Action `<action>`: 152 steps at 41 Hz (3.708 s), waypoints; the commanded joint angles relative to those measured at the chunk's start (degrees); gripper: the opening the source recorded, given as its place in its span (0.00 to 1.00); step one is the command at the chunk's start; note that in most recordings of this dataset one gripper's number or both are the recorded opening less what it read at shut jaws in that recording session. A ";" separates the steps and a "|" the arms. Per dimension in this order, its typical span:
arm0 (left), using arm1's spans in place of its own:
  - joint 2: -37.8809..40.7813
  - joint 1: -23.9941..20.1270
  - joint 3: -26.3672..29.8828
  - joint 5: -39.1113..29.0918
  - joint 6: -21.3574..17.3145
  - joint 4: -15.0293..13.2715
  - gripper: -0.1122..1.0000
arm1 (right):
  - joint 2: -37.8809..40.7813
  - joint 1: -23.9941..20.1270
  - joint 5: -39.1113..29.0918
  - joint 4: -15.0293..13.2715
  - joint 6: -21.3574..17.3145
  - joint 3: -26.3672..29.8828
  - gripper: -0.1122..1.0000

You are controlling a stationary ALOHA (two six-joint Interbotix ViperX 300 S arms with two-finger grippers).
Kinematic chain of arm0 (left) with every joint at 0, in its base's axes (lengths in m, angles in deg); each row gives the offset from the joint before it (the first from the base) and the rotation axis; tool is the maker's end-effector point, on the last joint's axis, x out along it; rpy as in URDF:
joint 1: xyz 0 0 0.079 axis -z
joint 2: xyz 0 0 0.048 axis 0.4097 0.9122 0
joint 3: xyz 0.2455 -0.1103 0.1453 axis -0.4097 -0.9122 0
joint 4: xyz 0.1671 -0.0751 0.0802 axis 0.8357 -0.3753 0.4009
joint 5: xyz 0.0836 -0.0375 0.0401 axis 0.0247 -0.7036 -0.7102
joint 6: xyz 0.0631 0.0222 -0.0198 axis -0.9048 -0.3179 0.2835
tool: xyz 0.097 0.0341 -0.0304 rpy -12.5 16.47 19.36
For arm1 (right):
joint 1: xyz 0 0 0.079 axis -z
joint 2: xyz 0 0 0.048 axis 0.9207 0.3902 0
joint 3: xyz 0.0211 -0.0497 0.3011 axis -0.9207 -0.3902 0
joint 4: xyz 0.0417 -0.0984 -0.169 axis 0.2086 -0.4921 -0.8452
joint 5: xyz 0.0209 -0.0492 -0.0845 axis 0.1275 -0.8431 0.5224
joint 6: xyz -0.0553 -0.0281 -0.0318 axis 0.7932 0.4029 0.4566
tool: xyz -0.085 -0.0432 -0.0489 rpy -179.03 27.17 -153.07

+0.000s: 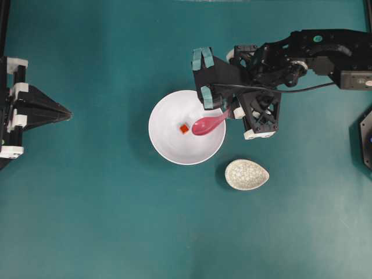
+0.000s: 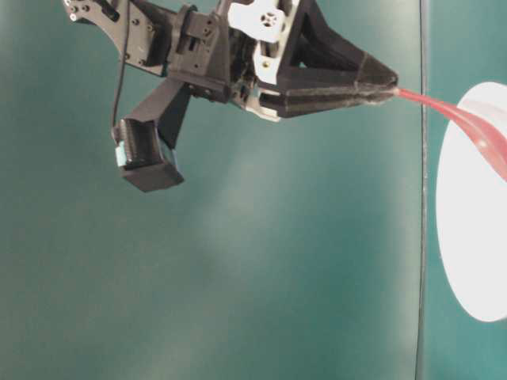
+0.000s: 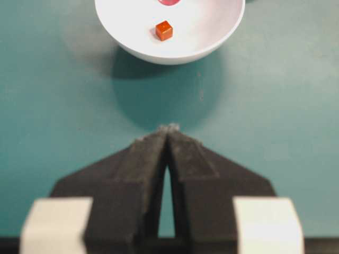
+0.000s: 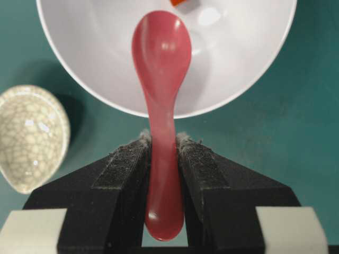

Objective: Grip the spoon and scoop the red block from the bowl with right arm.
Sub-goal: 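Tilt the spoon down into the white bowl beside the red cube, then slide the spoon bowl under the red cube along the bowl bottom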

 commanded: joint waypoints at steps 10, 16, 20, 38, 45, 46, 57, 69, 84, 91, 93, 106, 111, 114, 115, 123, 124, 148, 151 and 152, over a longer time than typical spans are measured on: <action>0.18 -0.26 0.62 0.62 0.00 0.09 0.10 | 2.37 0.09 0.18 -0.70 0.35 3.08 0.32; 0.26 -0.26 0.62 0.62 0.00 0.09 0.10 | 3.69 -0.18 0.26 -1.14 0.53 4.22 0.32; 0.18 -0.26 0.53 0.62 0.00 0.09 0.10 | 4.31 -0.26 0.35 -1.23 0.62 4.75 0.32; 0.18 -0.26 0.62 0.70 -0.18 0.09 0.10 | 5.71 -1.14 1.67 -1.41 0.62 5.62 0.32; 0.18 -0.26 0.53 0.70 -0.18 0.09 0.10 | 6.33 -1.23 2.72 -1.32 0.35 6.15 0.32; 0.26 -0.26 0.62 0.70 -0.18 0.09 0.10 | 6.42 -1.32 2.90 -1.32 0.26 6.33 0.32; 0.26 -0.26 0.62 0.79 -0.18 0.09 0.10 | 7.03 -1.49 4.39 -1.32 0.09 7.56 0.32; 0.18 -0.26 0.62 0.70 -0.18 0.09 0.10 | 7.12 -2.29 5.10 -1.23 0.00 7.56 0.32; 0.18 -0.26 0.62 0.79 -0.09 0.09 0.10 | 7.12 -2.29 7.21 -1.14 -0.09 7.56 0.32; 0.18 -0.26 0.62 0.79 0.00 0.09 0.10 | 7.12 -2.29 7.47 -1.14 -0.35 7.47 0.32; 0.18 -0.26 0.62 0.79 0.09 0.09 0.10 | 7.12 -2.29 7.65 -1.05 -0.62 7.47 0.32; 0.18 -0.26 0.62 0.79 0.09 0.09 0.10 | 7.03 -2.29 9.40 -1.05 -2.99 7.29 0.32; 0.18 -0.26 0.62 0.79 0.18 0.09 0.10 | 6.68 -2.29 9.40 -0.97 -3.08 6.68 0.32; 0.18 -0.26 0.62 0.79 0.18 0.09 0.10 | 6.42 -2.29 9.40 -0.97 -3.08 6.15 0.32; 0.18 -0.26 0.62 0.79 0.18 0.09 0.10 | 6.33 -2.29 9.40 -0.88 -3.08 6.06 0.32; 0.18 -0.26 0.62 0.79 0.18 0.09 0.10 | 5.27 -2.29 11.25 -0.18 -3.78 4.13 0.32; 0.18 -0.26 0.62 0.79 0.18 0.09 0.10 | 5.10 -2.29 11.60 -0.09 -3.96 3.96 0.32; 0.18 -0.26 0.62 0.79 0.18 0.09 0.10 | 1.67 -2.81 18.19 0.00 -5.54 -1.85 0.32; 0.18 -0.26 0.62 0.79 0.18 0.09 0.10 | 1.58 -2.90 18.46 0.00 -5.54 -2.02 0.32; 0.18 -0.26 0.62 0.79 0.18 0.09 0.10 | 1.49 -2.90 18.54 0.09 -5.54 -2.11 0.32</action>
